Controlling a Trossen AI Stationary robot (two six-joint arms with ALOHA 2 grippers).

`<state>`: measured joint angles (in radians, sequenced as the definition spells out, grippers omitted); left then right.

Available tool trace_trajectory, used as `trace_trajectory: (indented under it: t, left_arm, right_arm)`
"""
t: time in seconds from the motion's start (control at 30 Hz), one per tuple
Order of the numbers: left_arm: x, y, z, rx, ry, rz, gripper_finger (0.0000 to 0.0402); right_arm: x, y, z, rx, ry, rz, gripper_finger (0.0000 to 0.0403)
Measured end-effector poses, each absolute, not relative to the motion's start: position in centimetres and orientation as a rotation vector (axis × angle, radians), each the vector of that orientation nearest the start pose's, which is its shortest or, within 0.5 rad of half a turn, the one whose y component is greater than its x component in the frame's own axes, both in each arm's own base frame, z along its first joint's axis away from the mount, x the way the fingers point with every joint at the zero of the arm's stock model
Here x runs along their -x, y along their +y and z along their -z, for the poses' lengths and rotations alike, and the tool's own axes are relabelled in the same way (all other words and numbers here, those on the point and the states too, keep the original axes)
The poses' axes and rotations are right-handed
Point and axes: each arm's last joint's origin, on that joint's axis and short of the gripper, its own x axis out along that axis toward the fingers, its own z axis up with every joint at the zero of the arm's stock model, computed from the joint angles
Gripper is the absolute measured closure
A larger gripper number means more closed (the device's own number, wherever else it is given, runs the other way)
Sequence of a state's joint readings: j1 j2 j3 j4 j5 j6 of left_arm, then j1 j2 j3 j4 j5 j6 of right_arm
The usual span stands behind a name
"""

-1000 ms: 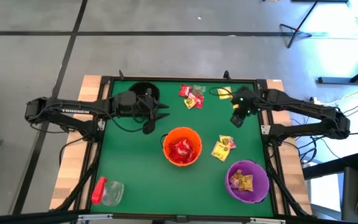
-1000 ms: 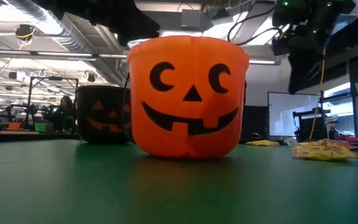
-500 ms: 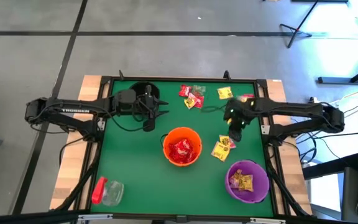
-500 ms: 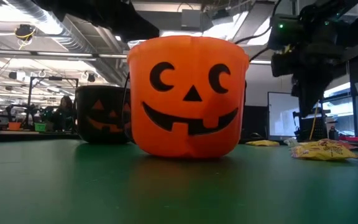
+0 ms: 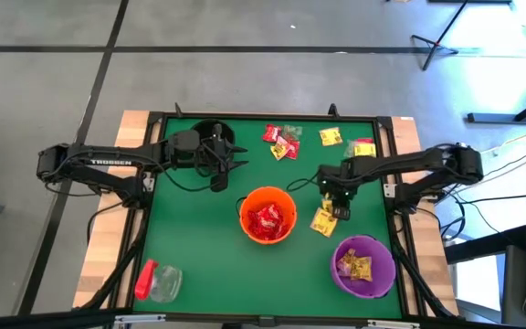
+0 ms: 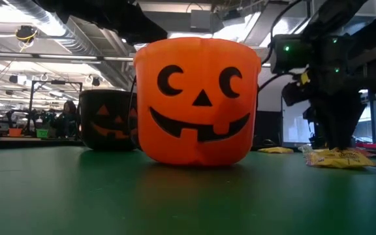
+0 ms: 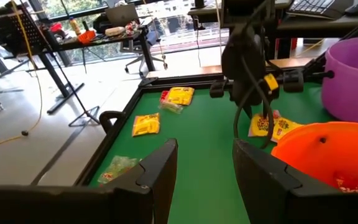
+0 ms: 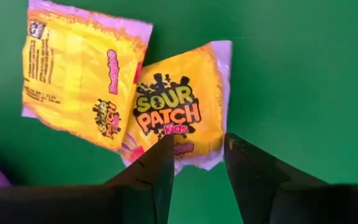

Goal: Sort candy
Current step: Put the yellow candy into the purple bin

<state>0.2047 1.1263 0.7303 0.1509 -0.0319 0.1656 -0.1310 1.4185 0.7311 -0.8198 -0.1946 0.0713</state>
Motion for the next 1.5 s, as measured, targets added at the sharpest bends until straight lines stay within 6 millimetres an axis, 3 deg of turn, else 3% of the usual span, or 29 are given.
trace_trajectory:
  t: [0.2,0.47,0.57,0.7,0.87,1.1,1.33,1.5]
  left_arm:
    - [-24.4,5.2,-27.9,-0.112,0.259,-0.219,0.0253]
    - [-24.4,5.1,-27.9,-0.049,0.252,-0.226,0.0253]
    - [-24.4,5.1,-27.9,-0.033,0.251,-0.226,0.0253]
    - [-24.5,4.9,-27.9,-0.021,0.249,-0.228,0.0253]
    - [-24.5,4.5,-27.9,-0.01,0.247,-0.214,0.0253]
    - [-24.7,4.2,-28.2,-0.012,0.222,-0.201,0.0253]
    - [-24.7,4.2,-28.2,0.004,0.22,-0.204,0.0253]
    - [-24.6,4.2,-28.2,0.006,0.22,-0.219,0.0253]
  right_arm:
    - [-21.7,-2.3,-14.7,-0.297,1.539,0.013,0.0275]
    - [-21.5,-2.4,-15.3,-0.263,1.513,0.04,0.0389]
    - [-21.2,-2.4,-16.0,-0.265,1.489,0.049,0.0388]
    - [-20.5,-2.3,-18.0,-0.27,1.452,0.067,0.0382]
    - [-19.3,-2.3,-22.4,-0.246,1.352,0.104,0.0398]
    - [-15.8,-1.7,-28.3,-0.29,1.193,0.102,0.04]
    - [-12.8,1.2,-30.5,-0.43,1.061,-0.06,0.0399]
    - [-12.6,4.0,-31.2,-0.469,1.013,-0.169,0.0399]
